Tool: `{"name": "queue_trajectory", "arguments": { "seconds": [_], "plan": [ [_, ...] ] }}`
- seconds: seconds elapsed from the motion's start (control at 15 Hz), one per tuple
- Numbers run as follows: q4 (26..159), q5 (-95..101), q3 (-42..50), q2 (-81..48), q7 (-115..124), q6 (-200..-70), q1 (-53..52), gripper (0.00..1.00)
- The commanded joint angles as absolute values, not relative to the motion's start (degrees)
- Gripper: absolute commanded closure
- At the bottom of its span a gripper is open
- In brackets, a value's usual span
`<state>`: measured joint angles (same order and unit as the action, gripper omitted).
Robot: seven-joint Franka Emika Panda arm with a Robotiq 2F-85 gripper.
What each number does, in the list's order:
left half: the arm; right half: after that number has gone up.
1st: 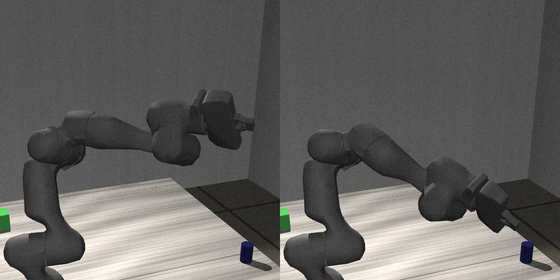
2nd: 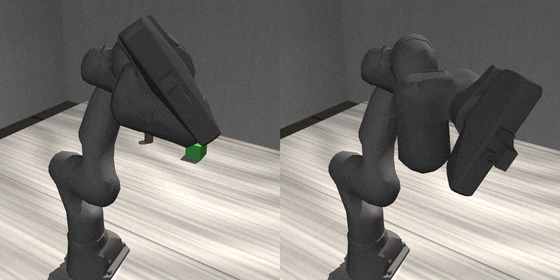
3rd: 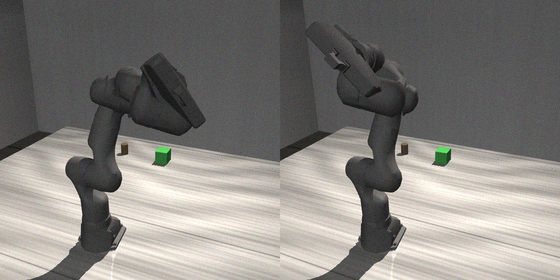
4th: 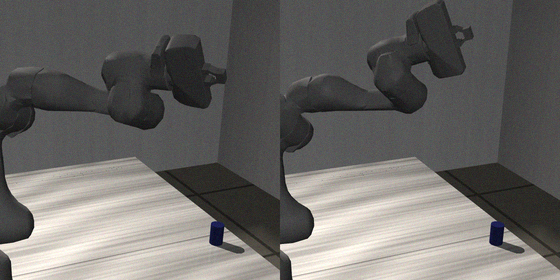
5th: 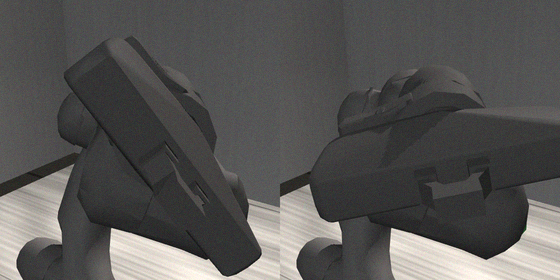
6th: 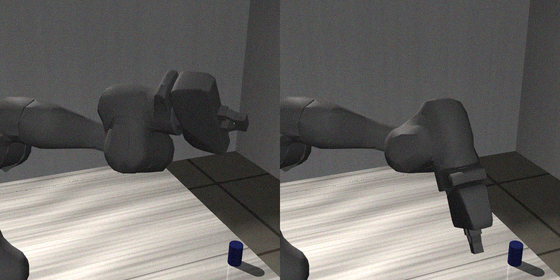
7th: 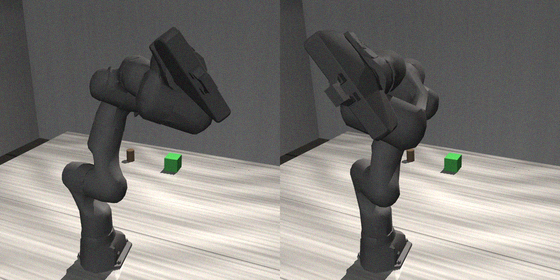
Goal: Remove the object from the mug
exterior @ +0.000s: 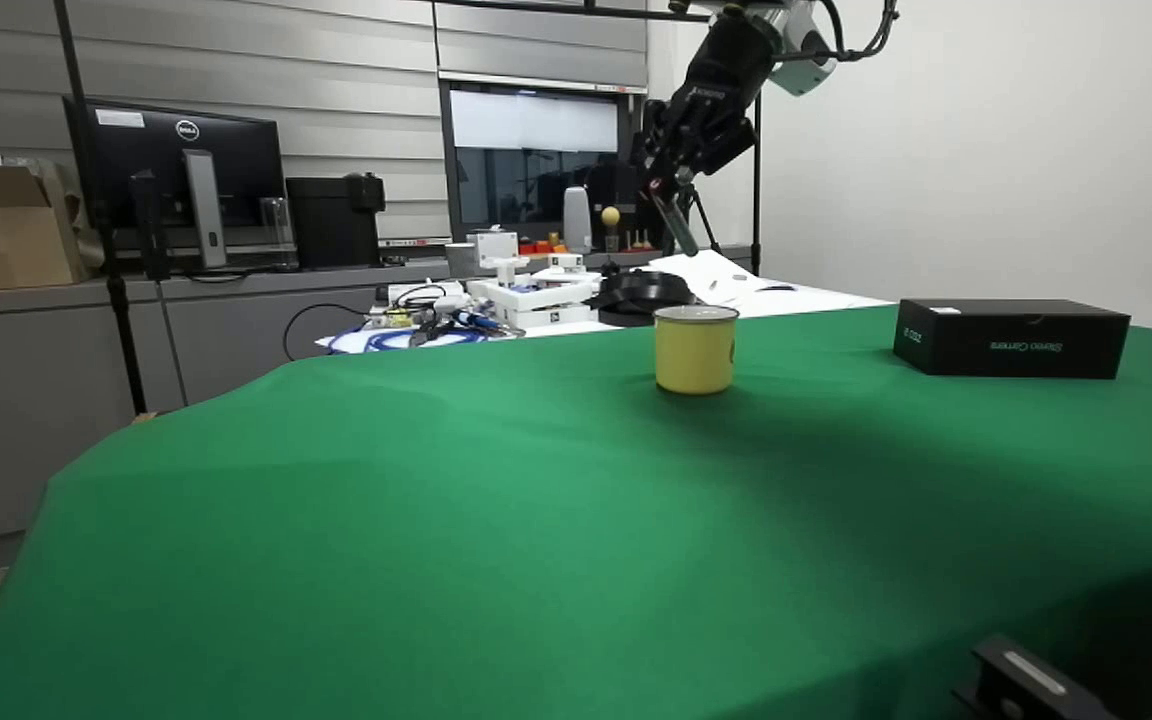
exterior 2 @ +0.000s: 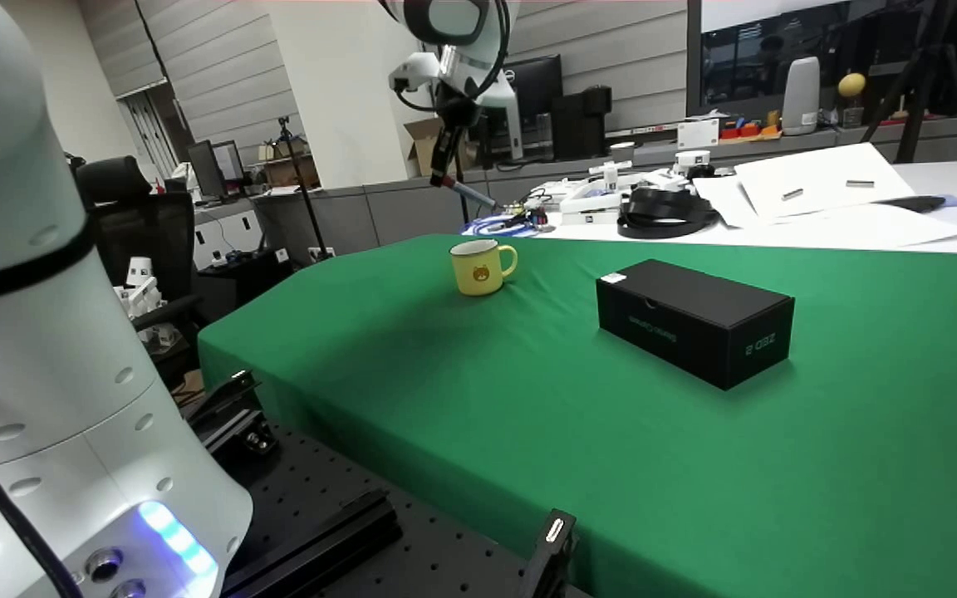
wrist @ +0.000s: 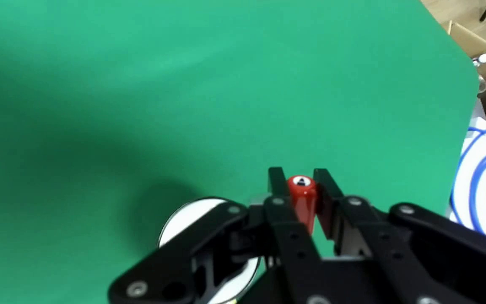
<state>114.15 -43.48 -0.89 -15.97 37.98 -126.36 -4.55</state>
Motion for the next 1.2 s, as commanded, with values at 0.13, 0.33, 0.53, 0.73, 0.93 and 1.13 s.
{"name": "queue_trajectory", "arguments": {
  "seconds": [0.13,0.33,0.53,0.73,0.93,1.13],
  "plan": [
    [112.5,-34.6,1.0,-14.6,28.2,-126.8,-2.0,0.95],
    [111.0,-28.5,1.9,-16.1,22.7,-128.8,-0.7,0.95],
    [110.1,-22.8,2.3,-18.4,18.0,-134.3,0.2,0.95],
    [108.2,-18.3,2.5,-22.1,15.0,-139.1,0.8,0.95],
    [104.0,-14.9,2.8,-27.4,13.5,-141.0,1.4,0.95],
    [98.7,-11.9,3.3,-32.6,13.2,-141.4,1.3,0.95]
  ]
}}
